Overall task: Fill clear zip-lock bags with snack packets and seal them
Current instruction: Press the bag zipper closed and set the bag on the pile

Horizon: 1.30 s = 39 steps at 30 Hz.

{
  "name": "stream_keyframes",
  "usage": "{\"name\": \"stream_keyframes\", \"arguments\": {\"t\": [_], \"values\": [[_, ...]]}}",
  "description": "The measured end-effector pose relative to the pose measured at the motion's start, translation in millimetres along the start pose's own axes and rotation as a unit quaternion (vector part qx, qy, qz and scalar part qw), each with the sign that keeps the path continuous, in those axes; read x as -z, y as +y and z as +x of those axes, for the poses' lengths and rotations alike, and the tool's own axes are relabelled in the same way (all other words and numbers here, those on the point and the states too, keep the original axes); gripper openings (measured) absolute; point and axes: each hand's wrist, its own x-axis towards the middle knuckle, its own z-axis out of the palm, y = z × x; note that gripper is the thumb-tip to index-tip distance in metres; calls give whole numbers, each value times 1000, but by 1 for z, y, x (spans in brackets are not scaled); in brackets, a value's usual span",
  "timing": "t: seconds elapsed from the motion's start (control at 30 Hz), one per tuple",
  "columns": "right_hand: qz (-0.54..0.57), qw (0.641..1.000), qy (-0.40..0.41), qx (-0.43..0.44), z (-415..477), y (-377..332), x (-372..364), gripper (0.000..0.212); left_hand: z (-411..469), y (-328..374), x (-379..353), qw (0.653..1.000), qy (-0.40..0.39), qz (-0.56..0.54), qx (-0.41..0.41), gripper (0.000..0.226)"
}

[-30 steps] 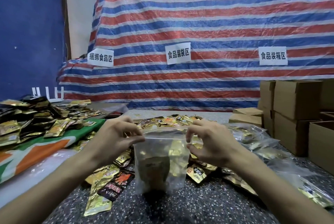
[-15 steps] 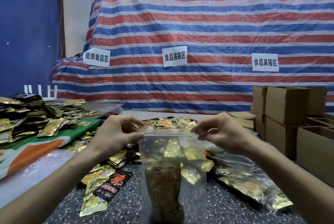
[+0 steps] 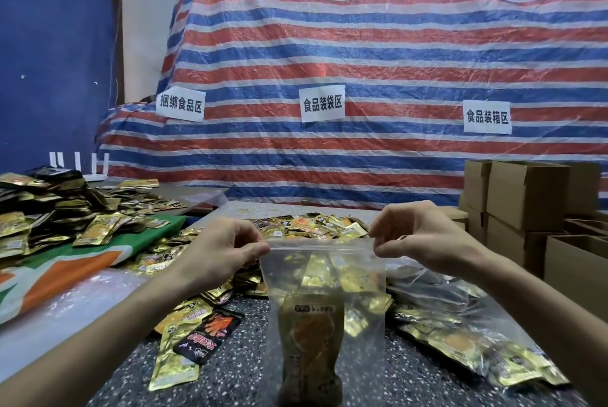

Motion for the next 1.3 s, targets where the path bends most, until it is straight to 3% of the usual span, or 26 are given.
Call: {"name": "stream_keyframes", "arguments": {"t": [0.2, 0.33, 0.4, 0.5, 0.63, 0.87, 1.07, 1.3], "values": [[-42, 999, 8, 5, -2, -6, -3, 19, -2, 4, -6, 998, 29, 13, -51, 11], [-162, 984, -72, 13, 5, -18, -17, 53, -7, 11, -13, 994, 30, 9, -106, 10], [-193, 977, -79, 54, 13, -25, -29, 57, -7, 15, -15, 990, 33, 16, -134, 12], [-214, 968, -70, 113, 24, -37, -49, 41, -8, 19, -18, 986, 31, 18, -161, 9], [-221, 965, -40, 136, 31, -45, -71, 8, -8, 15, -19, 991, 34, -11, -132, 9], [-237, 961, -18, 139, 29, -47, -84, 8, -11, 5, -17, 991, 27, -81, -98, 4], [-313, 940, 0, 137, 26, -47, -90, 9, -13, 4, -19, 991, -18, -9, -133, 7], [-328, 935, 9, 135, 23, -44, -90, 8, -17, 6, -27, 987, 50, -18, -150, 19]]}}
